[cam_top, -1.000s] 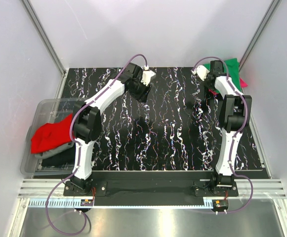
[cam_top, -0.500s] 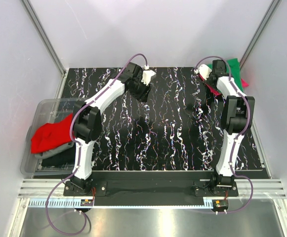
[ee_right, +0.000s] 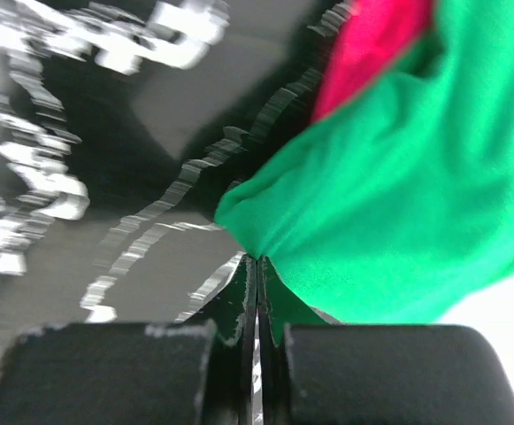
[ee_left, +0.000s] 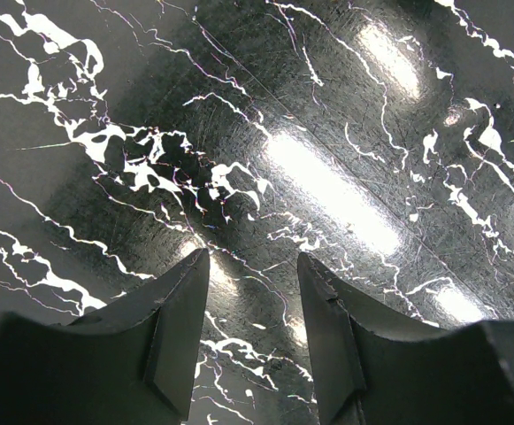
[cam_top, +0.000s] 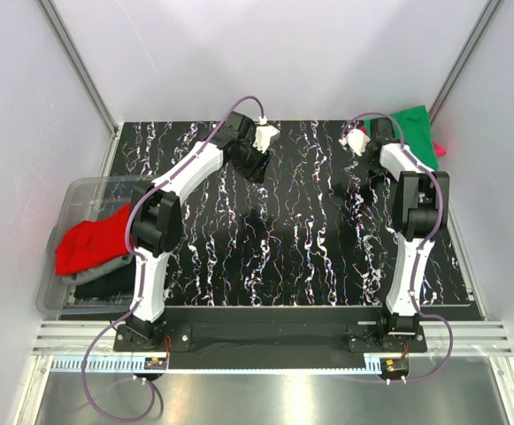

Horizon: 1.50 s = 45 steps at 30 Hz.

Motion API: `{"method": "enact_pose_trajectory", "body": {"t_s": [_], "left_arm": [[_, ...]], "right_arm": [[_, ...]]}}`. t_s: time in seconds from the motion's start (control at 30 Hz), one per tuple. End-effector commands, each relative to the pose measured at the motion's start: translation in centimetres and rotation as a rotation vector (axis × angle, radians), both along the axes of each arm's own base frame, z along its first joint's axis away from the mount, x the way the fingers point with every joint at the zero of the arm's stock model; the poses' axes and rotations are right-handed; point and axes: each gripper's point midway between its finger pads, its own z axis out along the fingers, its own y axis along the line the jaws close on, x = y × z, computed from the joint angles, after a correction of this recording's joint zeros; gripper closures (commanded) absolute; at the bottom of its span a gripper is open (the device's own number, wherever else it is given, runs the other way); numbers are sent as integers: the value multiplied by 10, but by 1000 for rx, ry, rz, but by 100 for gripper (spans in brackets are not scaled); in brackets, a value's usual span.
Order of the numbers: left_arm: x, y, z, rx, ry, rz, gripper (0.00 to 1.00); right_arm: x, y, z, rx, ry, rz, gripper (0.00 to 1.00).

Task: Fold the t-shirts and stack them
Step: Neatly place the folded tshirt to the corner

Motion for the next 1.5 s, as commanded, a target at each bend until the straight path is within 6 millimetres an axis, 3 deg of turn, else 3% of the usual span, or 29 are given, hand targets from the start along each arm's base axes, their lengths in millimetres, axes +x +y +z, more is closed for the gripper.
{"method": "enact_pose_trajectory", "body": {"t_s": [0.0,0.47,0.57,0.7,0.77,0.8,0.87,0.9,0.97,1.0,1.07,1.1,1.13,1.17,1.23,1.27,1.33,1.4,1.43,1.47], "left_arm": [[4,-9,19,-46,-40,-17,50],[3,-8,24,-42,-56,-19,50],[4,-10,25,-45,-57,-21,50],[5,-11,28,-51,-62,-21,50],[6,-11,30,-53,-67,-21,50],[6,-10,31,-53,-68,-18,50],[7,-10,35,-56,-76,-18,50],[8,-9,36,-57,-79,-14,50],[8,-10,46,-69,-96,-15,49],[8,-8,48,-72,-96,-14,49],[8,-7,55,-83,-106,-14,49],[7,-7,56,-87,-105,-12,48],[7,-5,55,-89,-99,-8,48],[6,-5,54,-95,-90,-3,47],[11,-3,57,-122,-71,27,45],[14,-3,54,-160,-33,43,42],[29,-8,64,-238,-32,70,36],[40,-15,54,-323,46,117,29],[46,-21,57,-358,46,113,27],[50,-28,47,-392,73,96,25]], "right_arm": [[-8,45,14,52,2,58,100],[0,117,39,116,-29,144,100],[-7,132,47,128,-23,165,100],[-18,135,47,127,-2,157,100],[-24,133,49,133,-3,137,92],[-25,134,52,148,-12,118,76],[-17,132,79,177,-87,69,64],[-13,129,91,222,-126,5,60],[7,105,137,307,-259,-106,50],[19,77,170,425,-357,-234,45],[29,58,187,547,-422,-356,43],[32,33,192,577,-448,-411,43],[37,27,201,627,-465,-408,43],[38,4,191,640,-457,-447,43],[43,-3,185,707,-436,-443,43],[41,-20,167,733,-397,-492,44],[44,-30,160,769,-380,-511,43],[43,-47,147,821,-365,-577,39],[42,-44,142,863,-342,-568,38],[42,-45,136,886,-327,-576,38]]}}
